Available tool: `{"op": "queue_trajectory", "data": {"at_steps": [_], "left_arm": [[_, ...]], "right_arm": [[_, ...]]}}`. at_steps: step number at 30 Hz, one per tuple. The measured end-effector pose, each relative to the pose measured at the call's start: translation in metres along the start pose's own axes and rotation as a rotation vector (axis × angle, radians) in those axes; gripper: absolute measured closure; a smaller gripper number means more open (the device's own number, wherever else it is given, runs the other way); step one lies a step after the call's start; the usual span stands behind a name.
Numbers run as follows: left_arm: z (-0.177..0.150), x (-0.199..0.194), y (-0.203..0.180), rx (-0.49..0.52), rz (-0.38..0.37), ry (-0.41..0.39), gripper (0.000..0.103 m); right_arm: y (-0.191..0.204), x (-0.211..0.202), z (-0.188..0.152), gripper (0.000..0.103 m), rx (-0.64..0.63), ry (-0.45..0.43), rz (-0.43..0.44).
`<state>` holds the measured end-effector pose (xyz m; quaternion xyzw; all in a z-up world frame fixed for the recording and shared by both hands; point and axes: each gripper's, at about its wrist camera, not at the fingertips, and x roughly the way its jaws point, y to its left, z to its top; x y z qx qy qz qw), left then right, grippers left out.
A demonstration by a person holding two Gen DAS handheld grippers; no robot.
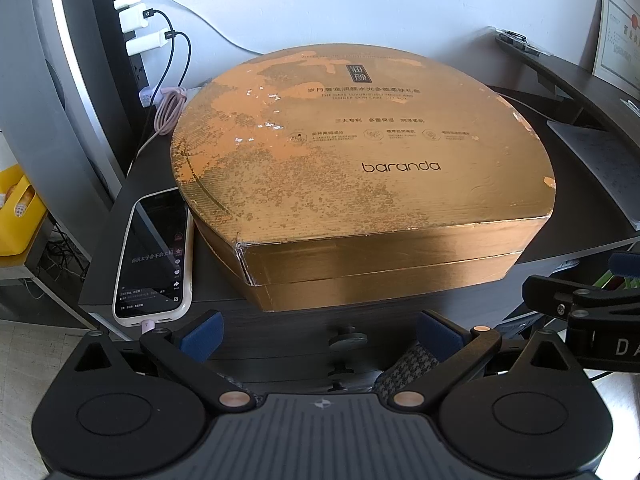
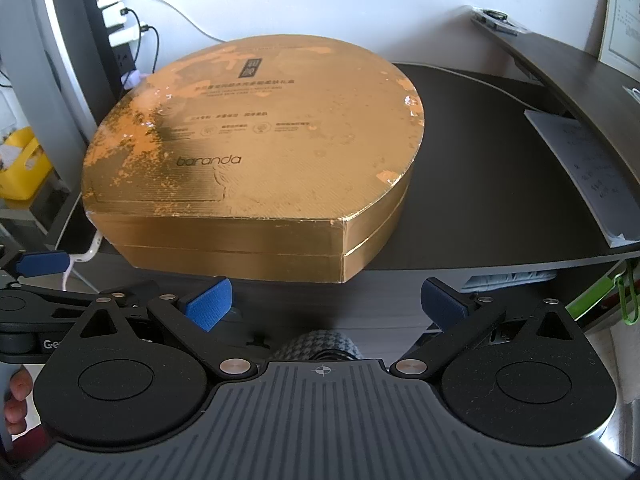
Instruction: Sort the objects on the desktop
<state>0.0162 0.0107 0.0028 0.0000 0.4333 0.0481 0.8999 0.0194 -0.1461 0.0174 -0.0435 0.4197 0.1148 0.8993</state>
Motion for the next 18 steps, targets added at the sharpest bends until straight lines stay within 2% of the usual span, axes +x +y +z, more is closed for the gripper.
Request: {"op": "queue_trajectory", "data": {"at_steps": [18], "left_arm": [[-0.0001,0.0018,-0.0006,0.003,0.001,0.007,0.001]], "right_arm": [[-0.0006,0.0031,-0.0004,0.000,0.006,0.005,0.001]]}}
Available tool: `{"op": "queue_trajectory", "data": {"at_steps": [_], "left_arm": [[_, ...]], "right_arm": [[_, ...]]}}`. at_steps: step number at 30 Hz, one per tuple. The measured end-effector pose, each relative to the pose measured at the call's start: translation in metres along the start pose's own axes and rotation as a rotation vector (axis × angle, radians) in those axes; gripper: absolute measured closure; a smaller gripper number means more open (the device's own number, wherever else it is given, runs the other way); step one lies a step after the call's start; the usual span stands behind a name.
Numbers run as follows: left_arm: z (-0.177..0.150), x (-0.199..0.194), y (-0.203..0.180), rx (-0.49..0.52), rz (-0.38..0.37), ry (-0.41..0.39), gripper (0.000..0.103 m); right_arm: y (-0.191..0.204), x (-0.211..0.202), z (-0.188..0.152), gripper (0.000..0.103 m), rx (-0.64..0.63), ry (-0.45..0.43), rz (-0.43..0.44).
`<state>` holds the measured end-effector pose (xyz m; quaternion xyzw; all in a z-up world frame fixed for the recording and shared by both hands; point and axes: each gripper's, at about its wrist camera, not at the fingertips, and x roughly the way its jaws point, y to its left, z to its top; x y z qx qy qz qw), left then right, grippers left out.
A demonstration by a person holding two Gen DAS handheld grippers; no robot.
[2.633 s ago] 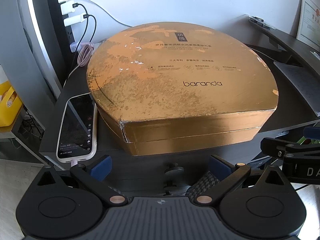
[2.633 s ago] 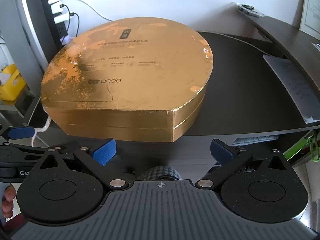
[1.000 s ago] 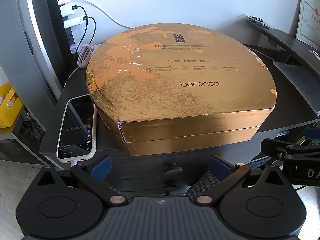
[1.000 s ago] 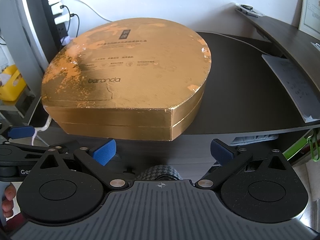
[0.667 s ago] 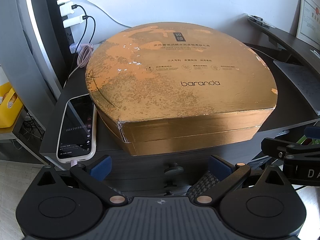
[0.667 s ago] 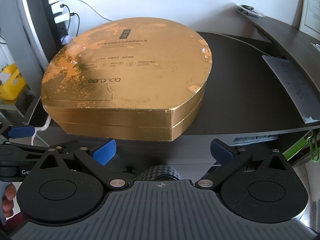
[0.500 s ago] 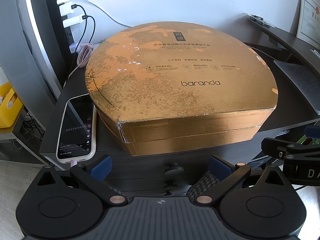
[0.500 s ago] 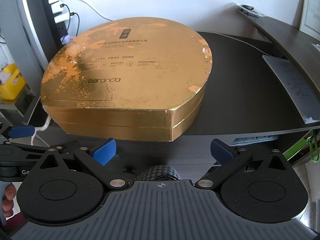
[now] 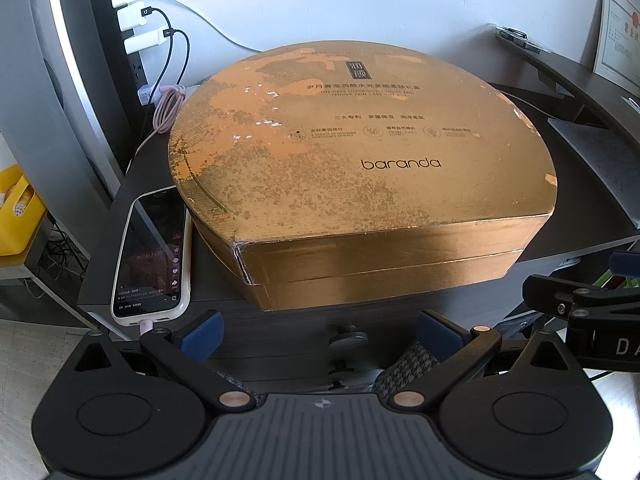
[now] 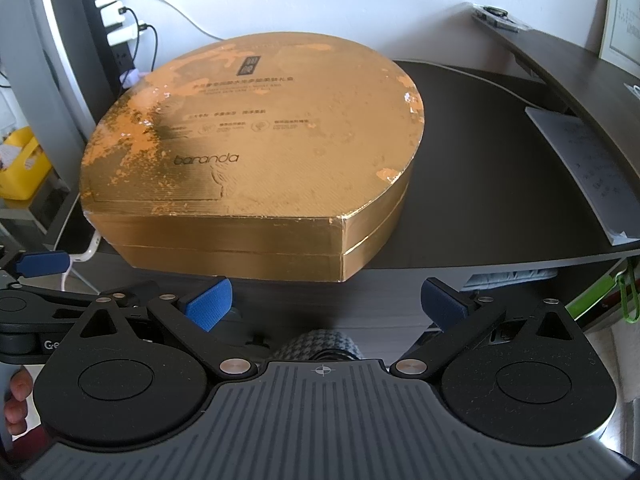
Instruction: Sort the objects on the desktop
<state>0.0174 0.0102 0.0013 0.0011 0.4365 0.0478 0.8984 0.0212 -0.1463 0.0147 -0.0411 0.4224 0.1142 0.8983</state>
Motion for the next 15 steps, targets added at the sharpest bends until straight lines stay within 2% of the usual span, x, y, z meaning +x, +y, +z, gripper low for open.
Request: {"op": "queue_trajectory", "data": {"at_steps": [15], "left_arm": [[-0.0010,-0.0038,-0.0015,0.012,-0.005,-0.024,0.001]], "right_arm": [[-0.0018,-0.0022,-0.0013,0.000,0.008,-0.008,0.001]]}}
